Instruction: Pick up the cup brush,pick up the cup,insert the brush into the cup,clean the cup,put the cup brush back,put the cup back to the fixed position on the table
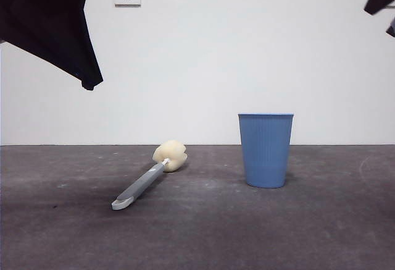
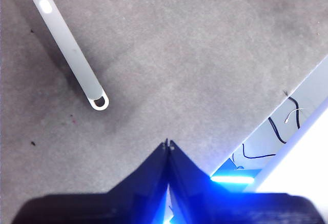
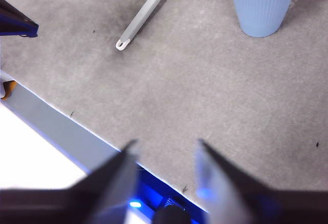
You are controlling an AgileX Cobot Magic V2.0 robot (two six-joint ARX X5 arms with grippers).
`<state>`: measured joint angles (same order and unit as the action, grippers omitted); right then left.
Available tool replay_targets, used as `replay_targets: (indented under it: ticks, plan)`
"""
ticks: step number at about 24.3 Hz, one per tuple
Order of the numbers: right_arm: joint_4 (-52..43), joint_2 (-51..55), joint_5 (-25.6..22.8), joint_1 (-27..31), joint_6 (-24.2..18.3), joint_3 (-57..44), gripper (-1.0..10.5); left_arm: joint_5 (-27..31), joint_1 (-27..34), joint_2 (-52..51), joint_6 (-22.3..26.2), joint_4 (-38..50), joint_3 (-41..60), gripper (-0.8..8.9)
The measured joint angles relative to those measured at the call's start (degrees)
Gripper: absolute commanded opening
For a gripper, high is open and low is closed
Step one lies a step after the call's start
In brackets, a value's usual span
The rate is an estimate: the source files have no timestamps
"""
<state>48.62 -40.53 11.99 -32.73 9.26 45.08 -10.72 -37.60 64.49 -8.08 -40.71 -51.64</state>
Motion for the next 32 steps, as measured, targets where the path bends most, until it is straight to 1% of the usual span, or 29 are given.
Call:
replay_targets:
  ticks: [5, 12, 13, 15, 16, 18, 19, 21, 22, 24, 25, 28, 32]
  plan:
    - [0.02, 0.0, -0.07, 0.0, 0.0, 0.0, 0.0, 0.02, 0.0, 0.0, 0.02, 0.46, 0.0, -0.03]
    - [0.02, 0.0, -0.07, 0.0, 0.0, 0.0, 0.0, 0.02, 0.0, -0.11, 0.09, 4.24, 0.0, -0.03]
    - [0.02, 0.0, -0.07, 0.0, 0.0, 0.0, 0.0, 1.4, 0.24, -0.72, 0.48, 4.37, 0.02, -0.03]
    - [0.02, 0.0, -0.07, 0.0, 0.0, 0.0, 0.0, 7.65, 1.44, -3.8, 2.97, 7.56, 0.13, -0.03]
    - [0.02, 0.0, -0.07, 0.0, 0.0, 0.0, 0.0, 9.92, 2.84, -5.77, 5.11, 11.28, 0.17, -0.03]
    - [0.02, 0.0, -0.07, 0.0, 0.0, 0.0, 0.0, 10.14, 6.82, -10.56, 10.29, 19.74, 0.33, -0.03]
    - [0.02, 0.0, -0.07, 0.0, 0.0, 0.0, 0.0, 10.1, 9.44, -13.38, 12.07, 24.06, 0.66, -0.03]
    - [0.02, 0.0, -0.15, 0.0, 0.0, 0.0, 0.0, 8.5, 16.31, -19.45, 13.7, 31.63, 2.8, -0.03]
    - [0.02, 0.0, -0.15, 0.0, 0.0, 0.0, 0.0, 7.19, 20.13, -22.71, 14.12, 33.68, 4.57, -0.03]
    - [0.02, 0.0, -0.15, 0.02, 0.0, 0.0, 0.0, 6.32, 26.88, -28.79, 14.53, 35.69, 9.05, -0.03]
    - [0.02, 0.0, -0.15, 0.02, 0.0, 0.0, 0.0, 6.32, 28.94, -30.86, 14.56, 36.2, 10.97, -0.03]
    - [0.02, 0.0, -0.15, 0.02, 0.0, 0.0, 0.0, 6.34, 34.03, -37.16, 14.58, 36.57, 16.85, -0.03]
    - [0.02, 0.0, -0.17, 0.02, 0.02, 0.0, 0.0, 6.34, 37.73, -44.96, 14.58, 38.25, 25.73, -0.03]
